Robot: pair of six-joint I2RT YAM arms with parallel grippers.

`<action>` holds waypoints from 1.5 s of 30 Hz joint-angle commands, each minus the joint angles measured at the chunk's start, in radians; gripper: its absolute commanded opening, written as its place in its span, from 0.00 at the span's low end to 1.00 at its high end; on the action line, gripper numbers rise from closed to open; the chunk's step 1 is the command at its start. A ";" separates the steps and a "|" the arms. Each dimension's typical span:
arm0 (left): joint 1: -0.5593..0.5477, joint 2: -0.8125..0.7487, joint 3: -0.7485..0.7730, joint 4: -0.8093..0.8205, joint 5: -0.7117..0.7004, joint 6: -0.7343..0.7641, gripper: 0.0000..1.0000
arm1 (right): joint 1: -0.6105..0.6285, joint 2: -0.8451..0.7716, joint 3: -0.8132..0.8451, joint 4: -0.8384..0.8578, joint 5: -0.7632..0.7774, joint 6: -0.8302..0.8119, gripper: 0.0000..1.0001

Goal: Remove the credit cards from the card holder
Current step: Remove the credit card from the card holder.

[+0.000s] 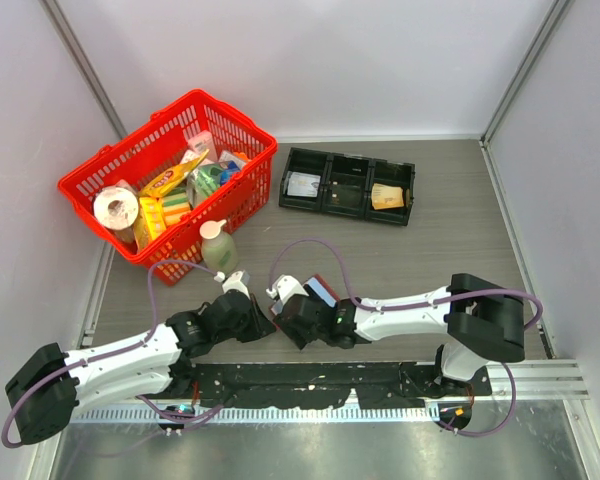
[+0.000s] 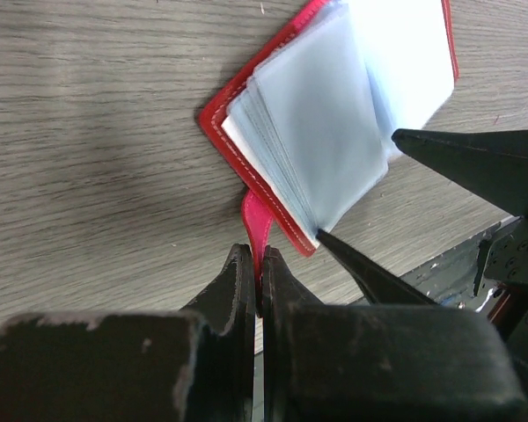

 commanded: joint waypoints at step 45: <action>-0.009 -0.144 -0.031 -0.106 0.066 0.004 0.00 | -0.052 0.108 0.126 0.061 -0.022 0.032 0.52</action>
